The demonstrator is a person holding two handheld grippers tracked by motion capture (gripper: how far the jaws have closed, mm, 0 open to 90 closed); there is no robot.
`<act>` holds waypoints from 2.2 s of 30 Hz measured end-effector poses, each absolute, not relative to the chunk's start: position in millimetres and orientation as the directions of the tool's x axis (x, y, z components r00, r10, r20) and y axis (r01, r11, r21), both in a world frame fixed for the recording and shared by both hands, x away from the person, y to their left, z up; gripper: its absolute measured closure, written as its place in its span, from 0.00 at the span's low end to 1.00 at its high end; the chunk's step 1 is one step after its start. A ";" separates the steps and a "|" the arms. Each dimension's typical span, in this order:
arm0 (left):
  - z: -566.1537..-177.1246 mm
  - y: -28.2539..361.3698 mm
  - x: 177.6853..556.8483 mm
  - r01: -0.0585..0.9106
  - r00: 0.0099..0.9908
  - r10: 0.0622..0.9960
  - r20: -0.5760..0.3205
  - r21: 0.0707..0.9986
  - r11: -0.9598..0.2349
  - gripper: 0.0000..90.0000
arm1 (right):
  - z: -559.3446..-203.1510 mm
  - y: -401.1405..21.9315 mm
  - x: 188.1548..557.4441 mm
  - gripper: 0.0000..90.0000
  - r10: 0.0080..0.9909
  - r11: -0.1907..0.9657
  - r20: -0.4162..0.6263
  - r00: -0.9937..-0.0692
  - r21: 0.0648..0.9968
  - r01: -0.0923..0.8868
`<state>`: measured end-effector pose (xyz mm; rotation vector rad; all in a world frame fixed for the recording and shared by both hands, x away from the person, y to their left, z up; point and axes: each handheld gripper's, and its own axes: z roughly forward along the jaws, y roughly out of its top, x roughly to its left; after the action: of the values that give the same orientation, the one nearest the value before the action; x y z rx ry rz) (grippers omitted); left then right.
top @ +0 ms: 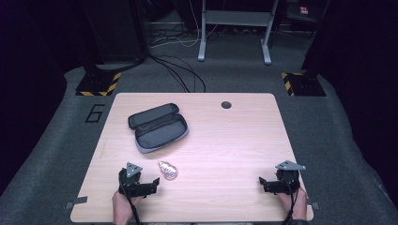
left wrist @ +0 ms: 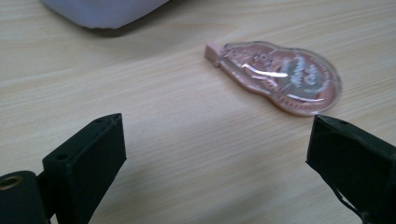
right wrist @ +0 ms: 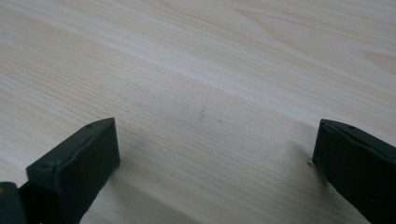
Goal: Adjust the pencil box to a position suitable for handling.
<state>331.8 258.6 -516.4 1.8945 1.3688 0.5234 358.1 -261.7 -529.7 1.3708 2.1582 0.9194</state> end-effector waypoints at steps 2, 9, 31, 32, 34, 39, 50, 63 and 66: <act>-513.2 254.2 332.2 0.634 0.370 0.924 -0.094 0.753 -0.177 0.05 | -529.7 -261.9 358.2 0.00 0.905 0.296 -0.003 -0.426 0.722 0.625; -510.4 237.1 337.3 0.637 0.433 0.893 -0.124 0.743 -0.206 0.07 | -529.5 -261.9 357.9 0.00 0.906 0.297 -0.006 -0.423 0.721 0.626; -519.4 208.4 364.6 0.627 0.529 0.836 -0.145 0.730 -0.271 0.11 | -529.4 -261.9 358.1 0.00 0.906 0.297 -0.004 -0.423 0.718 0.630; -519.7 207.7 366.2 0.634 0.531 0.833 -0.155 0.724 -0.270 0.12 | -529.7 -262.0 358.2 0.00 0.906 0.295 -0.003 -0.424 0.723 0.625; -519.7 206.7 369.1 0.634 0.536 0.830 -0.156 0.724 -0.274 0.12 | -529.7 -262.0 358.2 0.00 0.906 0.294 -0.002 -0.424 0.722 0.626; -520.3 199.2 376.5 0.625 0.537 0.831 -0.149 0.731 -0.273 0.14 | -529.2 -262.0 358.1 0.00 0.906 0.298 -0.003 -0.424 0.716 0.632; -520.9 189.8 381.6 0.601 0.577 0.813 -0.085 0.718 -0.351 0.23 | -529.5 -261.9 358.1 0.00 0.906 0.296 -0.004 -0.423 0.719 0.629; -519.7 192.3 376.8 0.575 0.611 0.789 -0.063 0.721 -0.387 0.43 | -529.3 -262.0 358.1 0.00 0.906 0.298 -0.003 -0.423 0.716 0.631; -519.6 194.8 376.4 0.565 0.627 0.777 -0.060 0.721 -0.401 0.43 | -529.3 -262.0 358.1 0.00 0.906 0.298 -0.003 -0.424 0.716 0.631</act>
<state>376.4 194.8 -519.6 2.1195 1.0461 0.3709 358.1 -262.0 -529.3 1.3737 2.1622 0.9097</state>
